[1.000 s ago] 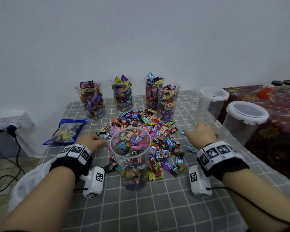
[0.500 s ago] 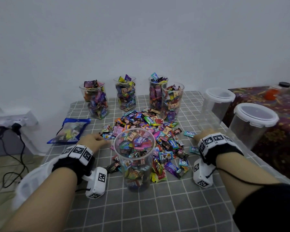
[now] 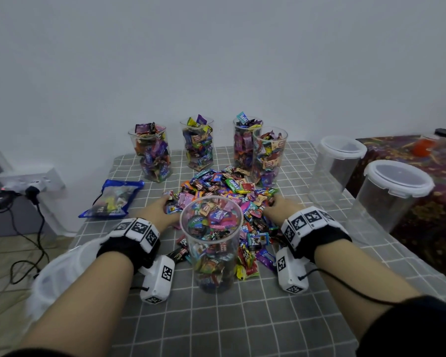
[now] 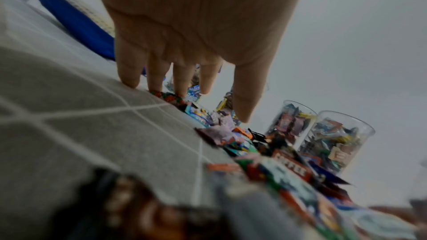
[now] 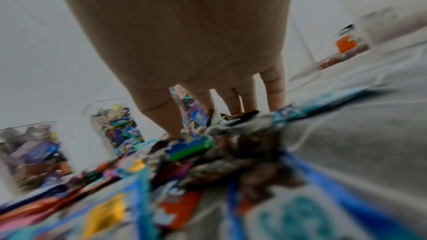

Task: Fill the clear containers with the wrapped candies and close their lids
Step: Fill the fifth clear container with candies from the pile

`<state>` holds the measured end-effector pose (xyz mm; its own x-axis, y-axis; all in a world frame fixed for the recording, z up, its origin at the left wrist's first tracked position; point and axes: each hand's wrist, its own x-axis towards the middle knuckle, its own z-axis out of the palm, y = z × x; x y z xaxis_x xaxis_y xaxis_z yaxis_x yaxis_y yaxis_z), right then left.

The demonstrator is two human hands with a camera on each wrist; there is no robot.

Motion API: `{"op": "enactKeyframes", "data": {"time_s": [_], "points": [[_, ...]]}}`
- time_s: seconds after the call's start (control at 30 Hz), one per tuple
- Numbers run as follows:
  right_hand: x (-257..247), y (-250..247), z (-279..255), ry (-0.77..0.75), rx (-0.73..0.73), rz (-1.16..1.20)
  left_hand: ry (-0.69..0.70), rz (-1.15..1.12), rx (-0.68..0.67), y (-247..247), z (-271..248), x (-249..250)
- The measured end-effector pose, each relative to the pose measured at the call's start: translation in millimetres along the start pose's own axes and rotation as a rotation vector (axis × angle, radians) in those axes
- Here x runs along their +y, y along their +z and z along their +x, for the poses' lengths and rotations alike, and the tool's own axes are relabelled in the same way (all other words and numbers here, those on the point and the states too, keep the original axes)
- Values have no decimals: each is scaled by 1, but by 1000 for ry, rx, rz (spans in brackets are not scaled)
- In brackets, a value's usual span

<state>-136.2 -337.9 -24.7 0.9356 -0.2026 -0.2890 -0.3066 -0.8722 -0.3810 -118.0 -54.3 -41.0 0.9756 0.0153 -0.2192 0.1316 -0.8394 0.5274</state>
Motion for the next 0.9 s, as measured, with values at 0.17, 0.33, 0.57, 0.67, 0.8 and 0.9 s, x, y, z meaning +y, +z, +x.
{"op": "enactKeyframes", "data": {"time_s": [0.17,0.33,0.57,0.67,0.8,0.9], "points": [[-21,2,-2,-154,-198,-181,88,134,-128,15,10,6],[-34,6,-7,-327,-233,-381,78,333,-159,21,-4,28],[-44,10,-9,-384,-126,-428,148,384,-133,26,7,26],[-44,9,-15,-389,-85,-400,187,445,-147,21,-15,50],[-41,5,-21,-381,-54,-307,213,396,-100,21,-18,51],[-37,0,-26,-393,-39,-220,219,368,-79,16,-23,49]]}}
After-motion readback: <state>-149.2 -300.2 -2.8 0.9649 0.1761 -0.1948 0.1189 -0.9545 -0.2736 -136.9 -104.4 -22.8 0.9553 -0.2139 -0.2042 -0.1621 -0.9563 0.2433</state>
